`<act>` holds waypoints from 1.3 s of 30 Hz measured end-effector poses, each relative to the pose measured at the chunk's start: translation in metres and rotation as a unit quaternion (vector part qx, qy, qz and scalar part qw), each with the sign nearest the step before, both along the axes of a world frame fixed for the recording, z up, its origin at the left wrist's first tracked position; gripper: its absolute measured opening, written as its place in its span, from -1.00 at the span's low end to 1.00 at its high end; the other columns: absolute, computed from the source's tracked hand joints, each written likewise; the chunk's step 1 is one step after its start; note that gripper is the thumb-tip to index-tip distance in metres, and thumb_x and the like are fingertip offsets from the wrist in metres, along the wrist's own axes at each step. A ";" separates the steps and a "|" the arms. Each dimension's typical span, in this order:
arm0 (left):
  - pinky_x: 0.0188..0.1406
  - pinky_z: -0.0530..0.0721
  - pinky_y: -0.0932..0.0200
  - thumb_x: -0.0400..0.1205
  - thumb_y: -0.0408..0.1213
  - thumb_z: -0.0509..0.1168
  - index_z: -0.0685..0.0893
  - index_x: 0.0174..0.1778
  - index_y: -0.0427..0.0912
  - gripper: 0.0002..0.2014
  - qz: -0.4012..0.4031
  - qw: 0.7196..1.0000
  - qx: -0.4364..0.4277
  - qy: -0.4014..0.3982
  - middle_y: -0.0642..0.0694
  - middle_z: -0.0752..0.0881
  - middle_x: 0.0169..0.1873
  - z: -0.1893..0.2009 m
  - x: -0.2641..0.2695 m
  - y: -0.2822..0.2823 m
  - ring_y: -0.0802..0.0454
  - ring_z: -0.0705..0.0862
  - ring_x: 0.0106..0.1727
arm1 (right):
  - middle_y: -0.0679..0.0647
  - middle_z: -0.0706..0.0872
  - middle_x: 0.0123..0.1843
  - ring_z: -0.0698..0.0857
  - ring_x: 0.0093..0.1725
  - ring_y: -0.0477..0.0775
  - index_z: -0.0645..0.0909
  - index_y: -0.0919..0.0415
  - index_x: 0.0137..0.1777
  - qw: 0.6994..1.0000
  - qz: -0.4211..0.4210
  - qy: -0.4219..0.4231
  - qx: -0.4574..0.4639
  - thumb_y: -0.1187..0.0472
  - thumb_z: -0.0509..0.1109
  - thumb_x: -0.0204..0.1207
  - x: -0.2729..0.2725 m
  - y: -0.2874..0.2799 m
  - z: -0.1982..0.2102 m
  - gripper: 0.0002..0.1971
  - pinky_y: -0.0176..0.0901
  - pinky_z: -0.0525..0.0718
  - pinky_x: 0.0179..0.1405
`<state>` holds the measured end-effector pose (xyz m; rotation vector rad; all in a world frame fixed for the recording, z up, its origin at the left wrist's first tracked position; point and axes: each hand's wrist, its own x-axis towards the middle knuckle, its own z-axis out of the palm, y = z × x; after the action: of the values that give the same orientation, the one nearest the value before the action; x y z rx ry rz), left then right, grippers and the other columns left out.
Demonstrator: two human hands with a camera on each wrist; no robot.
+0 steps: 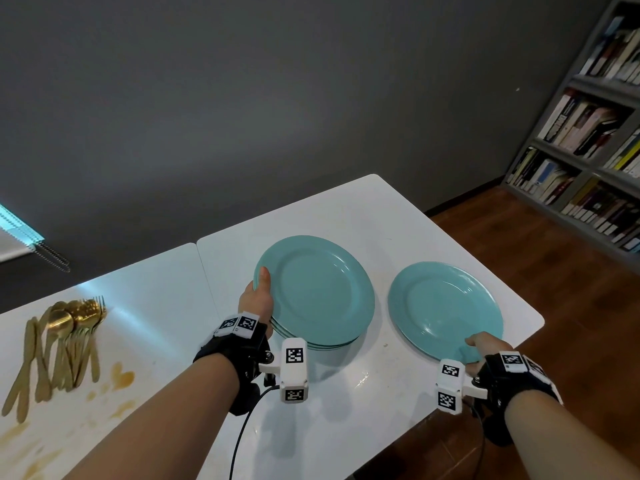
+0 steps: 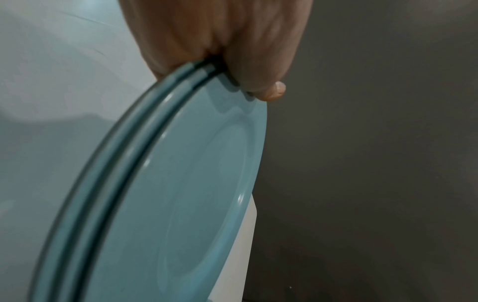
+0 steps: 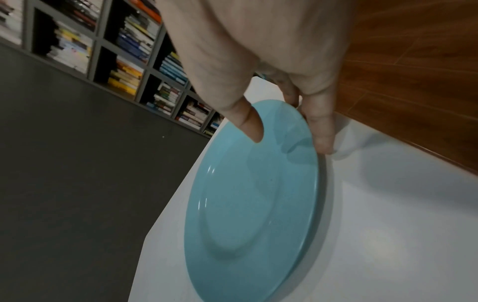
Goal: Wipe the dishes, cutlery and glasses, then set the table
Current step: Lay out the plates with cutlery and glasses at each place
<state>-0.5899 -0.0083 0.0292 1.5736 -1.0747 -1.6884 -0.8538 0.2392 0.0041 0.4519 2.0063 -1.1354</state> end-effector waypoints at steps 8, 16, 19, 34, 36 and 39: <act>0.26 0.64 -0.22 0.69 0.12 0.09 0.50 0.42 -0.22 -0.46 -0.007 1.000 0.004 0.005 -0.25 0.65 0.23 0.010 0.022 0.007 -0.28 0.66 0.21 | 0.37 0.65 0.07 0.66 0.10 0.39 0.55 0.41 0.20 0.973 0.126 0.114 0.155 0.19 0.33 0.40 0.025 -0.022 0.014 -0.59 0.06 0.64 0.16; 0.25 0.64 -0.26 0.64 0.19 0.12 0.57 0.34 -0.19 -0.44 -0.058 0.998 0.018 0.036 -0.22 0.70 0.18 0.017 0.059 0.016 -0.25 0.69 0.18 | 0.19 0.64 0.01 0.66 -0.12 0.18 0.56 0.21 0.05 0.969 0.190 0.059 -0.146 0.09 0.28 0.62 0.146 -0.085 0.040 -0.81 -0.05 0.70 -0.22; 0.24 0.65 -0.26 0.65 0.17 0.14 0.58 0.31 -0.15 -0.50 -0.051 0.996 0.030 0.061 -0.21 0.70 0.16 0.015 0.086 0.019 -0.24 0.69 0.18 | 0.23 0.70 0.00 0.69 -0.05 0.22 0.65 0.26 0.02 0.967 0.176 0.091 -0.161 0.15 0.27 0.62 0.176 -0.089 0.047 -0.80 0.08 0.72 -0.02; 0.05 0.68 -0.43 0.06 0.41 0.49 0.60 0.23 -0.19 -0.05 0.021 0.991 0.112 0.066 -0.24 0.75 0.06 -0.006 0.192 0.037 -0.31 0.75 0.04 | 0.28 0.68 -0.07 0.62 -0.07 0.26 0.61 0.42 0.10 0.976 0.081 0.008 -0.204 0.50 0.15 0.57 0.271 -0.073 0.047 -0.77 0.04 0.64 -0.18; 0.03 0.67 -0.46 -0.11 0.47 0.48 0.61 0.21 -0.15 0.05 0.027 0.989 0.118 0.080 -0.22 0.76 0.05 -0.015 0.198 0.036 -0.31 0.75 0.03 | 0.31 0.66 0.03 0.62 -0.02 0.29 0.57 0.49 0.19 0.974 0.072 -0.002 -0.214 0.52 0.15 0.57 0.275 -0.070 0.048 -0.74 0.11 0.63 -0.10; 0.07 0.65 -0.47 0.20 0.45 0.37 0.58 0.28 -0.14 -0.12 0.040 0.988 0.117 0.094 -0.22 0.74 0.11 -0.011 0.204 0.041 -0.32 0.74 0.07 | 0.33 0.64 0.10 0.64 -0.05 0.30 0.51 0.56 0.30 0.972 0.060 -0.014 -0.227 0.52 0.15 0.59 0.280 -0.068 0.050 -0.69 0.12 0.65 -0.11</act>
<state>-0.3856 0.0329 0.0186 1.5371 -0.7297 -1.9198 -0.5740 0.1711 0.0544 0.1085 1.6532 -1.4474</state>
